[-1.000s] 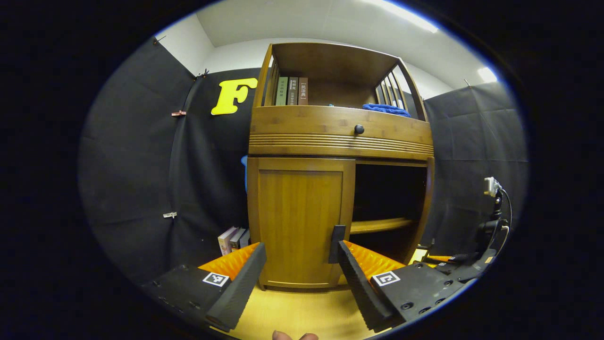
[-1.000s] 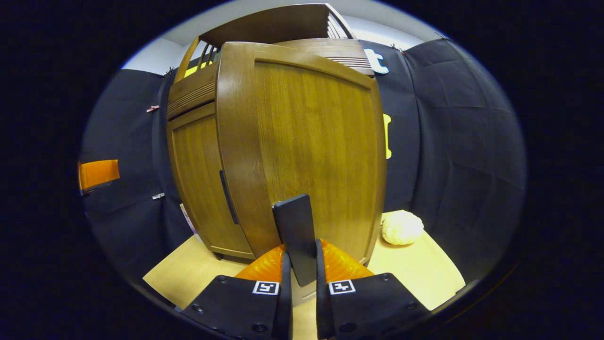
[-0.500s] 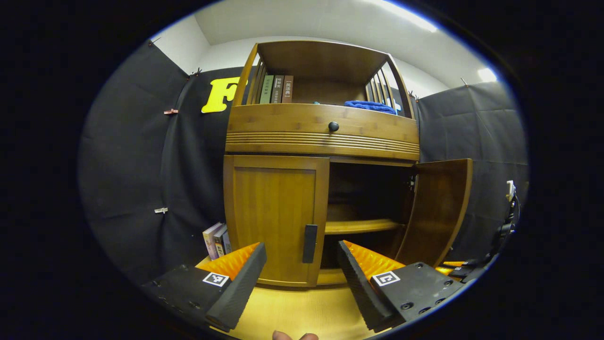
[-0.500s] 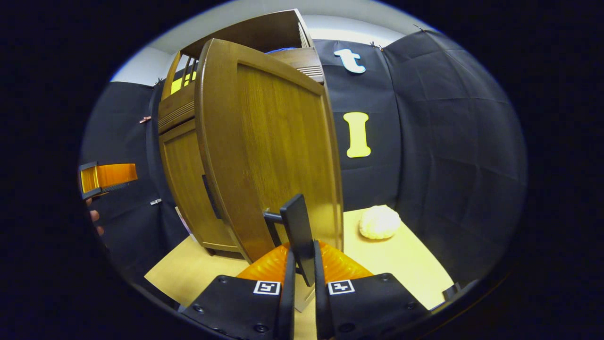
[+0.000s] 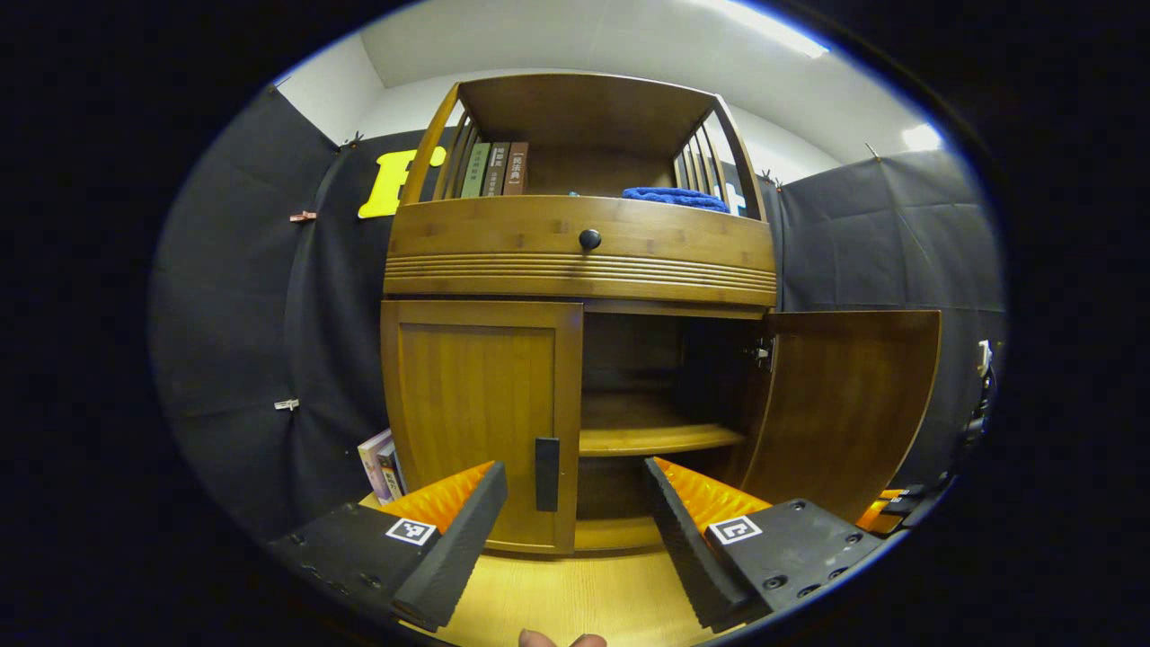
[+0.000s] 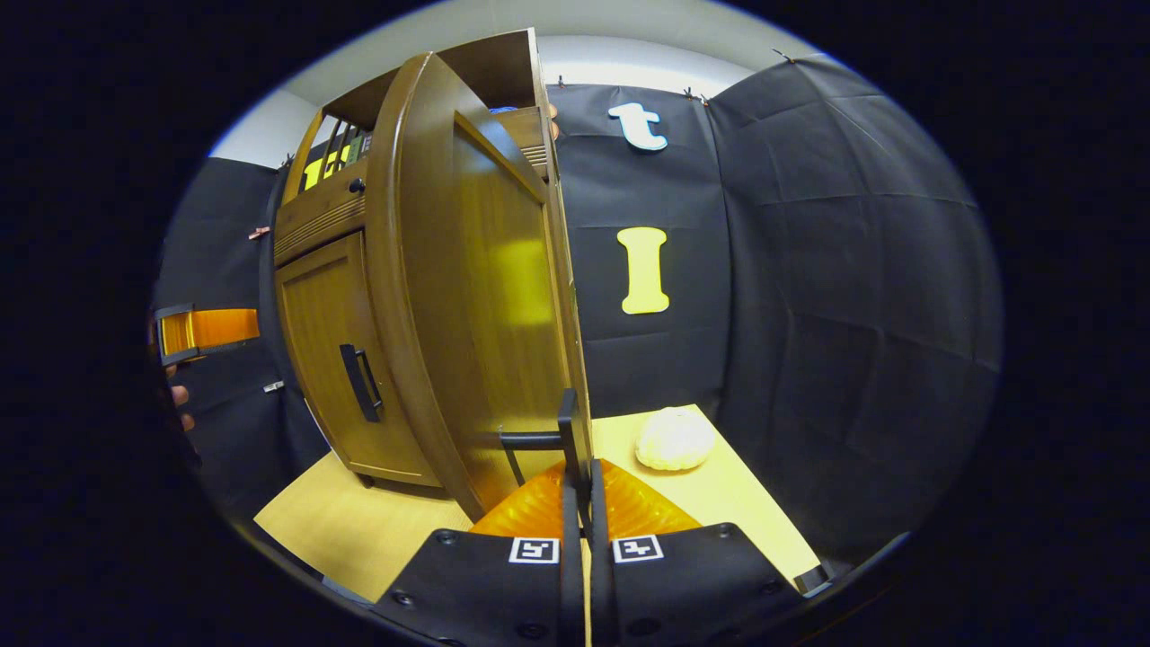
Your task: Open the right door of the double-door shoe cabinet with the right hand, and open the left door with the left hand.
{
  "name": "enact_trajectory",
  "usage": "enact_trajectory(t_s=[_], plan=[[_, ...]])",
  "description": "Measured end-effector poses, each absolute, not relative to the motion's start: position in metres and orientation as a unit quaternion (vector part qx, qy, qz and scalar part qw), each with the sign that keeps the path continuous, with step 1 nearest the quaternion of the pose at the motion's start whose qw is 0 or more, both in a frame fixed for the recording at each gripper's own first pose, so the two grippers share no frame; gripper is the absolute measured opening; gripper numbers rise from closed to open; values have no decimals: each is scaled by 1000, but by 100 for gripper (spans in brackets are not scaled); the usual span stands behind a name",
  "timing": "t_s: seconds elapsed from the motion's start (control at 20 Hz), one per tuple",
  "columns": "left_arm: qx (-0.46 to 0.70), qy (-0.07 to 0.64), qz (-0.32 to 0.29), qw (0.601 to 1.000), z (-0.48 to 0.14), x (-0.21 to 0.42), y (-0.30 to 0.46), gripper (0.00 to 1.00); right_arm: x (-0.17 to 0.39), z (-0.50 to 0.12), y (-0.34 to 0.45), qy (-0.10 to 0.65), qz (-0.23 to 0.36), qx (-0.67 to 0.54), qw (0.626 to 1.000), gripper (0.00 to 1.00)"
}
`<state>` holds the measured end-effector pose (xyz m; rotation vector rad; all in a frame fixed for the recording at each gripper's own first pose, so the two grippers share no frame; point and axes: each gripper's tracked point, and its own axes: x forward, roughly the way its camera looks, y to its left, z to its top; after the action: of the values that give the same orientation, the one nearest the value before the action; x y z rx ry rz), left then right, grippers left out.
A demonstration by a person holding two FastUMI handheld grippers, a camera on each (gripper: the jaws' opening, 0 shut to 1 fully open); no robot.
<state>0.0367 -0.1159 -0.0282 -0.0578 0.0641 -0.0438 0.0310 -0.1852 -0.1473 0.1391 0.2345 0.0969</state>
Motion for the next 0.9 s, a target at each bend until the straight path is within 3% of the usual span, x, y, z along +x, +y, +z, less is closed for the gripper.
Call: enact_trajectory(t_s=[0.05, 0.1, 0.15, 0.9], plan=[[-29, 33, -24, 999, -29, 39, -118, 94, 32, -147, -186, 116, 56, 66, 989, 7], [-30, 34, -25, 999, -30, 42, -121, 94, 32, -146, -189, 118, 63, 61, 989, 16], [-31, 35, -27, 999, -32, 43, -122, 94, 32, -146, -193, 119, 66, 58, 989, 7], [-23, 46, -34, 998, -48, 80, -132, 95, 12, -135, -234, 109, 43, 42, 992, 9]])
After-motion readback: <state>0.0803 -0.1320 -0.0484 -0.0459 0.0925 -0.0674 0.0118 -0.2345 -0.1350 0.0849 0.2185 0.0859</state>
